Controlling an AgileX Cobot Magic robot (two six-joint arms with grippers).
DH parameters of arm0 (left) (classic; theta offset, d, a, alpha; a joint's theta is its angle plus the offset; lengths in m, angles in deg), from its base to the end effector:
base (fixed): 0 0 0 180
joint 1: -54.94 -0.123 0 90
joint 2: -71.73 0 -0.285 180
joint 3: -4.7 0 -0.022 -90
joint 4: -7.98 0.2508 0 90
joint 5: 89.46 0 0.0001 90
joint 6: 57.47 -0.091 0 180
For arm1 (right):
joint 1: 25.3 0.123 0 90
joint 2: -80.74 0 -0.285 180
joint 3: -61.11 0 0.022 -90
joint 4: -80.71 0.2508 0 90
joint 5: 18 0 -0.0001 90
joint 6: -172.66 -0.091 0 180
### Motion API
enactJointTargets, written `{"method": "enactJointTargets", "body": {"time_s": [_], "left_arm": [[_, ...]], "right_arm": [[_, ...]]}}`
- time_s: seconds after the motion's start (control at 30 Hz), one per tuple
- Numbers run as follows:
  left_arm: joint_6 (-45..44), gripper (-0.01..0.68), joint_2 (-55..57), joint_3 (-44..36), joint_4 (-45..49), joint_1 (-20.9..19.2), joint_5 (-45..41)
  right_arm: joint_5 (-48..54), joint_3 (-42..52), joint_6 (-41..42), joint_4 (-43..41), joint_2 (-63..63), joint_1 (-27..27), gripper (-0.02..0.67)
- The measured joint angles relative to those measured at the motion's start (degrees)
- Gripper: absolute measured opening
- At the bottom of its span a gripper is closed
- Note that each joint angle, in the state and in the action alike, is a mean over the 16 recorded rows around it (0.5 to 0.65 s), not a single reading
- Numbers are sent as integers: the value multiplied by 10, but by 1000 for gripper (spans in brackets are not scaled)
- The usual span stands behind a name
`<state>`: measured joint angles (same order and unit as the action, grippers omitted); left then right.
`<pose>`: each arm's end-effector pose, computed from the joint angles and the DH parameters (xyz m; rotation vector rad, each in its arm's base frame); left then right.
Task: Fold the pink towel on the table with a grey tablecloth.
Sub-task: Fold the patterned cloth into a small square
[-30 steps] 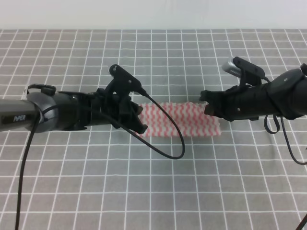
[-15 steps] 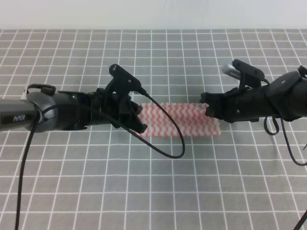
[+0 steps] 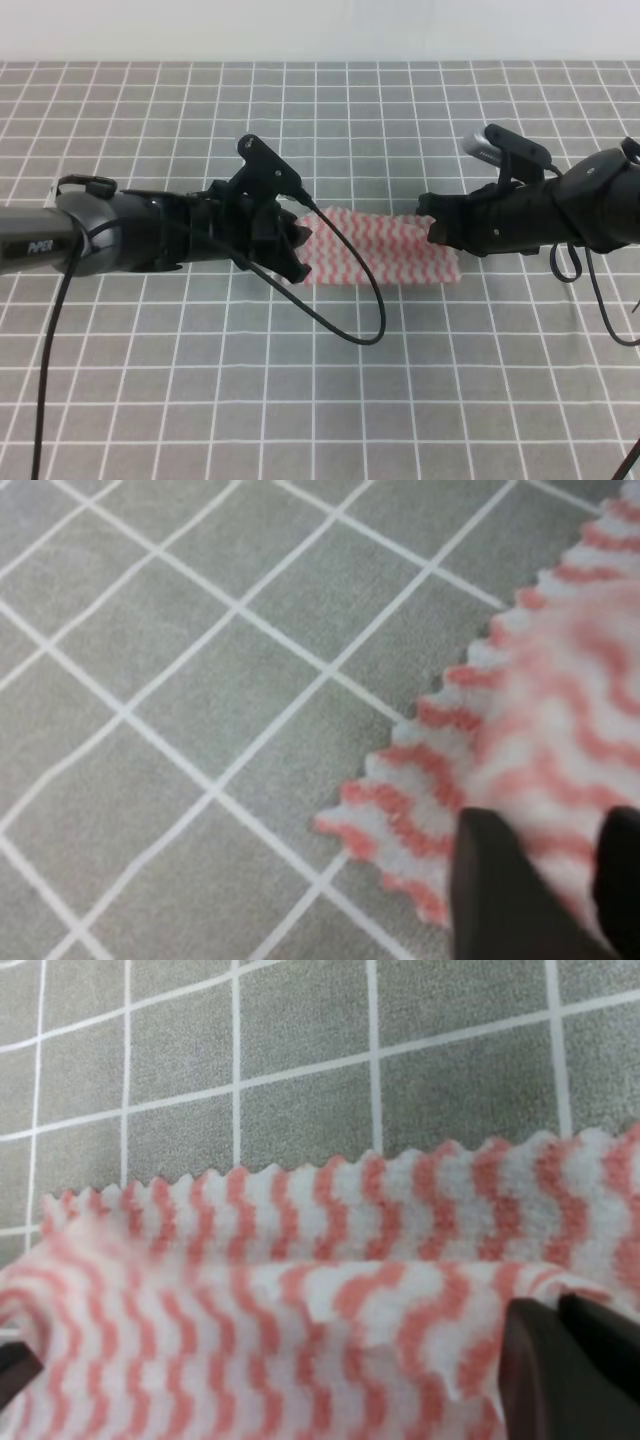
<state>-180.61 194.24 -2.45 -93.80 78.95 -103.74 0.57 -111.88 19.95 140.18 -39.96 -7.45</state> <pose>0.3848 -0.1956 0.1675 0.9675 1.9816 -0.2987 0.3888 0.1515 0.1676 0.1458 2.4801 0.7147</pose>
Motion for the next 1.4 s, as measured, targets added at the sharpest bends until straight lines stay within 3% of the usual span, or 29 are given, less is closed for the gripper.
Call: {"method": "enactJointTargets", "body": {"time_s": [0.17, 0.27, 0.4, 0.7, 0.93, 1.4], "left_arm": [[3, 322, -1, 19, 0, 0, 7], [15, 332, -3, 34, 0, 0, 20], [47, 289, -6, 53, 1, 0, 31], [129, 107, -9, 45, 12, 0, -17], [123, 12, -7, 14, 14, 0, -77], [74, -2, 18, 4, 3, 0, -89]], "right_arm": [[2, 0, 0, 0, 0, 0, -15], [3, 0, 0, 0, 0, 0, -15], [3, 0, 0, 0, 0, 0, -15], [-1, 0, 0, 2, 1, 0, -14], [-4, 0, 0, 5, 1, 0, -12], [-20, 0, 0, 11, 0, 0, 58]]}}
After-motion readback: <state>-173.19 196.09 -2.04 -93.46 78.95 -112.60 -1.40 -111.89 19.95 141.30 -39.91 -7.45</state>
